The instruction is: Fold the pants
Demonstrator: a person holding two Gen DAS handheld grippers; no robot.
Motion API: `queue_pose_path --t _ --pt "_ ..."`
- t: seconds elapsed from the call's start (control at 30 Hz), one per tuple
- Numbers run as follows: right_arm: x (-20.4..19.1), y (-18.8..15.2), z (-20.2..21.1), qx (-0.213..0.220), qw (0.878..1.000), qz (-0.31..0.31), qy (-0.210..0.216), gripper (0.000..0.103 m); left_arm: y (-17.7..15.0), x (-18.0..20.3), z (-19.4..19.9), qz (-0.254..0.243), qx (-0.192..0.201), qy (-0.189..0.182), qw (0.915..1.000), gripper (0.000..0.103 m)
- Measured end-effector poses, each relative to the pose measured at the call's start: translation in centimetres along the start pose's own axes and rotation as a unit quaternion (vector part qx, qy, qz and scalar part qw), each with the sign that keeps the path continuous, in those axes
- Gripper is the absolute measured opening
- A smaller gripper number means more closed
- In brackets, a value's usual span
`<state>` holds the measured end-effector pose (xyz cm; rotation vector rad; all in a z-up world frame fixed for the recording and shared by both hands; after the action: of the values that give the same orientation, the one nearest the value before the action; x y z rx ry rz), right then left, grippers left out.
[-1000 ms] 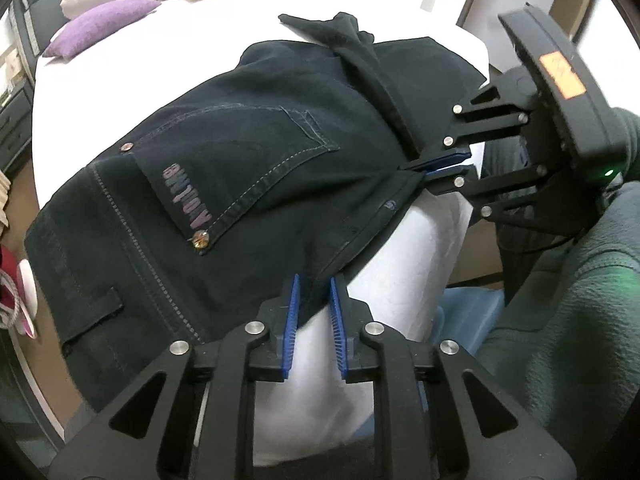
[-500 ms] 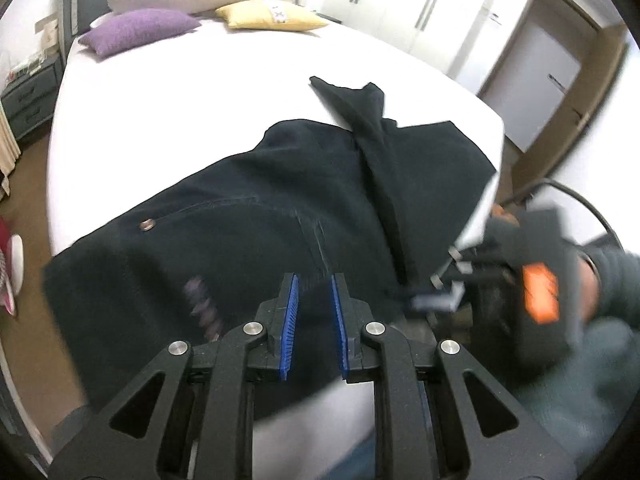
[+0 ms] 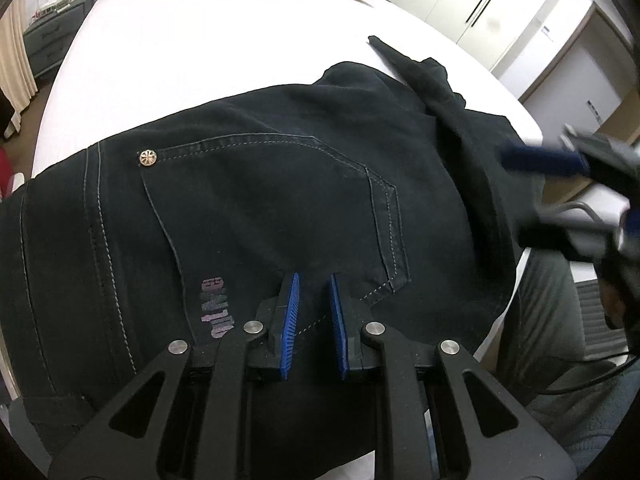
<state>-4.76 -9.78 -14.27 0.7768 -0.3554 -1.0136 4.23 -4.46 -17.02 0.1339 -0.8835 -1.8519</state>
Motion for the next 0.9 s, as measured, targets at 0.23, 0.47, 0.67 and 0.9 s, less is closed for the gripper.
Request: queue_pose_path --t 0.23,0.47,0.67,0.9 --pt "2.4 -5.9 -6.7 -0.102 0.992 -0.057 -0.038 0.051 0.7 -0.1 -0.1 0.016 0.0 0.011 0.9998 0.016" --pt "5.6 -4.5 -1.0 -0.044 0.989 -0.139 -0.021 0.053 5.3 2.2 -0.9 0.028 0.032 -0.015 0.999 0.016" --pt "19.0 1.4 2.1 0.033 0.961 -0.26 -0.084 0.058 3.8 2.9 -5.4 0.04 -0.011 -0.026 0.9988 0.016" --pt "31.7 3.8 -4.8 -0.012 0.93 -0.331 -0.162 0.062 3.5 1.8 -6.3 0.089 -0.013 -0.06 0.9941 0.016"
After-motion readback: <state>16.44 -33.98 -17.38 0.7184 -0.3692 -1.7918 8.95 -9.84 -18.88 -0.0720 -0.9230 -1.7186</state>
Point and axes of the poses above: each gripper's, at about its wrist camera, not at the fingertips, and z roughly against the way its jaws point, x to its right, y to its top, the point moved 9 cm from there along -z, roughly the way its jaws point, and after that the axes turned 13 degrees about x, right-handed, at the moved point
